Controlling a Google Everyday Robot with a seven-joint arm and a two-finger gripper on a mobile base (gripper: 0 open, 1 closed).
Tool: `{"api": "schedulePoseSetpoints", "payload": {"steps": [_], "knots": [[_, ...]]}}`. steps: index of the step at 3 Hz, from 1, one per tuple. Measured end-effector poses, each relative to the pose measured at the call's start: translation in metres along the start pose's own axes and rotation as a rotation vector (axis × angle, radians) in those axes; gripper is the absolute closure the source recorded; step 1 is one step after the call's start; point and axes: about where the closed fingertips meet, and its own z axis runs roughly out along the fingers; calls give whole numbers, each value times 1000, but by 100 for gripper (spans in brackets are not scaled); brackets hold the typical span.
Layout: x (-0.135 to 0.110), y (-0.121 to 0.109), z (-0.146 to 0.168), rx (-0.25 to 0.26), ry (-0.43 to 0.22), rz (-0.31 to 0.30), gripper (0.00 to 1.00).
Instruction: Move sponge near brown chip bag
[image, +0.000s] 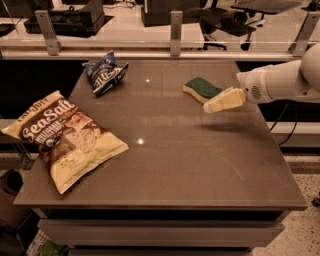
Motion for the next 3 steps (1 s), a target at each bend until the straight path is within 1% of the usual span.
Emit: {"api": "schedulePoseSetpoints", "payload": {"steps": [1, 2, 3], "knots": [[4, -3, 18, 21, -22, 26, 0], [5, -2, 38, 28, -36, 43, 0], [1, -3, 60, 22, -46, 51, 0]]}}
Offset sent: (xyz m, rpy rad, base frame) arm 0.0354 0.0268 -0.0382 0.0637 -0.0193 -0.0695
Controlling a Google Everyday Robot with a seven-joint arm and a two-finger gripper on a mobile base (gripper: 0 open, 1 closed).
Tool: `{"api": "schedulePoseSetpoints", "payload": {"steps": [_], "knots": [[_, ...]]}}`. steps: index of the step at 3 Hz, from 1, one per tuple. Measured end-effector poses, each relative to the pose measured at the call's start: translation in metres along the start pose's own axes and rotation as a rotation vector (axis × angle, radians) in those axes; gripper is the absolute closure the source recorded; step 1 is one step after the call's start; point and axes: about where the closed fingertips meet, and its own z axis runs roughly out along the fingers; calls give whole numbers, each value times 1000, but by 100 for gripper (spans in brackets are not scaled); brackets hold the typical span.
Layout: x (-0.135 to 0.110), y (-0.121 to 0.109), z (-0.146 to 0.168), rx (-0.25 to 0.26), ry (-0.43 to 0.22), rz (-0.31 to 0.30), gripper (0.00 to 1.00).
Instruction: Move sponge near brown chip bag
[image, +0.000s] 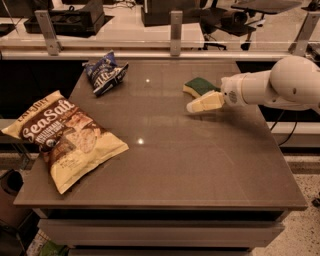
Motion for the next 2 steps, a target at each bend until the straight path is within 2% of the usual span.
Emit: {"api": "schedulePoseSetpoints", "payload": {"steps": [1, 2], "knots": [[0, 1, 25, -14, 8, 5, 0], [0, 3, 28, -19, 9, 5, 16]]}}
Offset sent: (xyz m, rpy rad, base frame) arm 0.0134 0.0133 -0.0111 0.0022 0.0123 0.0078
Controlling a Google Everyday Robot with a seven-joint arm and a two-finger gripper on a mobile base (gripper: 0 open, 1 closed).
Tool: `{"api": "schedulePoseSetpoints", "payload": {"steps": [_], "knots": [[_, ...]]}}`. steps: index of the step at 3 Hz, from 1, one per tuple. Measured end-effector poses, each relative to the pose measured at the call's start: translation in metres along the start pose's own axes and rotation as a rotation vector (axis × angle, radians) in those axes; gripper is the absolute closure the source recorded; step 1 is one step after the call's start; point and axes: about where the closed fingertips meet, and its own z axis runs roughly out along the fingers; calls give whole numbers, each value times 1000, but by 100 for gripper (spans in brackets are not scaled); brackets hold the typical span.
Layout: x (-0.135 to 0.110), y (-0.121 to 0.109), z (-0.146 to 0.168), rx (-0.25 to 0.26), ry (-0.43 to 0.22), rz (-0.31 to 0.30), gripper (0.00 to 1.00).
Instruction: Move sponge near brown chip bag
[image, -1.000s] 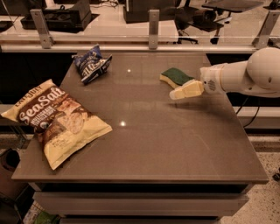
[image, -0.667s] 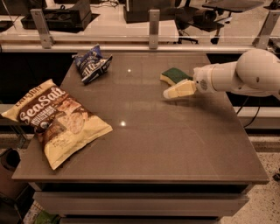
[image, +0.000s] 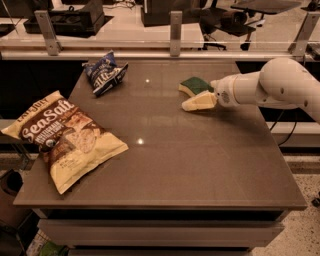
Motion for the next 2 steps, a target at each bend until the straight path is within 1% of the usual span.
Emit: {"api": "schedulePoseSetpoints", "payload": {"steps": [2], "knots": [[0, 3, 4, -7, 1, -1, 64]]}}
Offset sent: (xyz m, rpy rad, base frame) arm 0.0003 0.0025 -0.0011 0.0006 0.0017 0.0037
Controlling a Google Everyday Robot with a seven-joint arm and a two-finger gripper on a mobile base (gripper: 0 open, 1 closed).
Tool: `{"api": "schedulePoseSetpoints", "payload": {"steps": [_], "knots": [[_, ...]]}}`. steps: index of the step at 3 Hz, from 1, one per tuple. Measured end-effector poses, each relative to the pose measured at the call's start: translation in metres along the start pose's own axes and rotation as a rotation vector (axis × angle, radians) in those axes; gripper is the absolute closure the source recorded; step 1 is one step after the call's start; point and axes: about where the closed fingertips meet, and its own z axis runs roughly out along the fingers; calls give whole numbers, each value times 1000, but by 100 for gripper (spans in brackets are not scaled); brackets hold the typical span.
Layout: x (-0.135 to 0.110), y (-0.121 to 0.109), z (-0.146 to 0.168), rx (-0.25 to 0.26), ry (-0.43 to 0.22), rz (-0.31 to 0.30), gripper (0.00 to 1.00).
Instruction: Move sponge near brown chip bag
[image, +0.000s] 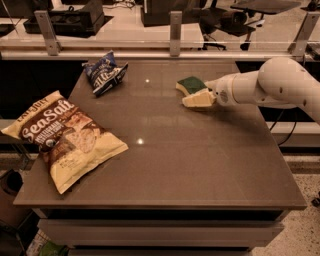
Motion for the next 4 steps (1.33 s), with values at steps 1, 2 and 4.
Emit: {"api": "schedulePoseSetpoints", "payload": {"steps": [1, 2, 4], "knots": [[-2, 0, -1, 0, 0, 0, 86], [-3, 0, -2, 0, 0, 0, 100], [-3, 0, -2, 0, 0, 0, 100]]}}
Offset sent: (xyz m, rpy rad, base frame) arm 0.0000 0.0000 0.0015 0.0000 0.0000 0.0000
